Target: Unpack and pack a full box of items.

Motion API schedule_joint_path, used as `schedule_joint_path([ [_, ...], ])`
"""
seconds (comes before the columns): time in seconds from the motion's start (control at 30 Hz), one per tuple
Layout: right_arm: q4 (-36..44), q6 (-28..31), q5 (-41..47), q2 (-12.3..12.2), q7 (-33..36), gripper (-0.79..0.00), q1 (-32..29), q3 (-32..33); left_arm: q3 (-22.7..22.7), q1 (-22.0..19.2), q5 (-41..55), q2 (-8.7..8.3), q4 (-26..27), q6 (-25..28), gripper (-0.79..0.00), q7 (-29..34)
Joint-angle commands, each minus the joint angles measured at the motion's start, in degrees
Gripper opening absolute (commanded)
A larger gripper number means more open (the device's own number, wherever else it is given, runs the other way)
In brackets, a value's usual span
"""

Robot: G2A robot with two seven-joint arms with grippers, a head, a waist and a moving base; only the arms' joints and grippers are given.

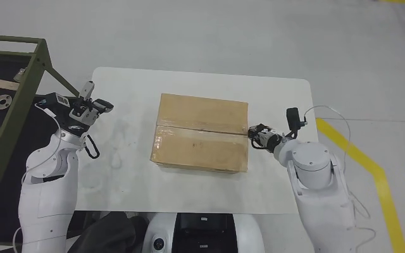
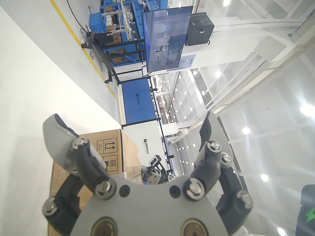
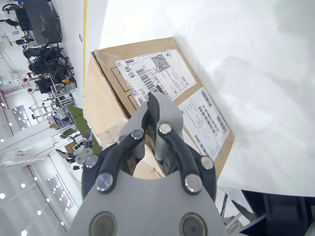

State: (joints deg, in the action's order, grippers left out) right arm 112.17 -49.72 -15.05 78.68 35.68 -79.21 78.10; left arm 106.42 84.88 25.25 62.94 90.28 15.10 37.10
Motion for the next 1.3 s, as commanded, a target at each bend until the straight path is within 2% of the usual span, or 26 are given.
schedule_joint_path([
  [0.0, -0.14, -0.18, 0.12, -0.05, -0.23, -0.785, 0.31, -0.47, 0.00, 0.00, 0.00, 0.00, 0.00, 0.00, 0.000, 0.00],
  [0.3, -2.69, -0.60, 0.58, -0.21, -0.78, -0.785, 3.65, -3.24, 0.00, 0.00, 0.00, 0.00, 0.00, 0.00, 0.000, 0.00],
  [0.53, -3.96, -0.49, 0.52, -0.57, -1.34, -0.785, 5.82, -2.96, 0.00, 0.00, 0.00, 0.00, 0.00, 0.00, 0.000, 0.00],
  [1.27, 4.88, 5.74, -0.31, -2.37, -8.37, -0.785, -1.02, 6.78, 0.00, 0.00, 0.00, 0.00, 0.00, 0.00, 0.000, 0.00],
])
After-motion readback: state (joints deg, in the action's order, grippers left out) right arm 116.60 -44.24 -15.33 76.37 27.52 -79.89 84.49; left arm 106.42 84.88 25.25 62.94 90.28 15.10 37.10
